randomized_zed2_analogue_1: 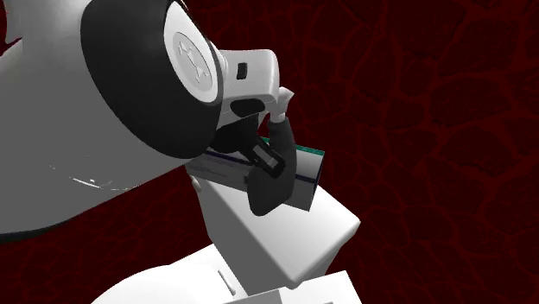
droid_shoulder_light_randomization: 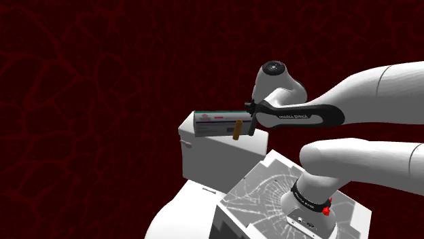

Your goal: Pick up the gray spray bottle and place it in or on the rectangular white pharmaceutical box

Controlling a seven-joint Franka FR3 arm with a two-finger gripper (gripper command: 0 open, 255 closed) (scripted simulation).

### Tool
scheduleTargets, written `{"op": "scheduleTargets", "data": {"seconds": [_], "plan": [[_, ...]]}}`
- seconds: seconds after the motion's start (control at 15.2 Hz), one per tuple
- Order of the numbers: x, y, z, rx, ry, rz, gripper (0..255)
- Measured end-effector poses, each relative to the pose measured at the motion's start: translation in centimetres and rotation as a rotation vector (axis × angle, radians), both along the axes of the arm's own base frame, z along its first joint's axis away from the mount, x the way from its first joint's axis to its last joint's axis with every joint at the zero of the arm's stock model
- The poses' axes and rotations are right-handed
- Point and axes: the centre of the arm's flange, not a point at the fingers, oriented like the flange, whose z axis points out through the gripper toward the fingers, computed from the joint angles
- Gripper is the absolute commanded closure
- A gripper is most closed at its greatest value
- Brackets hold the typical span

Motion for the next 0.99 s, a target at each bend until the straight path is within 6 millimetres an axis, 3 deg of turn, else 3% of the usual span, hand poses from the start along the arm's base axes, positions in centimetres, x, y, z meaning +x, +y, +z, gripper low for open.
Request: {"op": "scheduleTargets", "data": {"seconds": [0.99], "plan": [[0.5,0.0,7.4,0.000,0.000,0.000,255]]}}
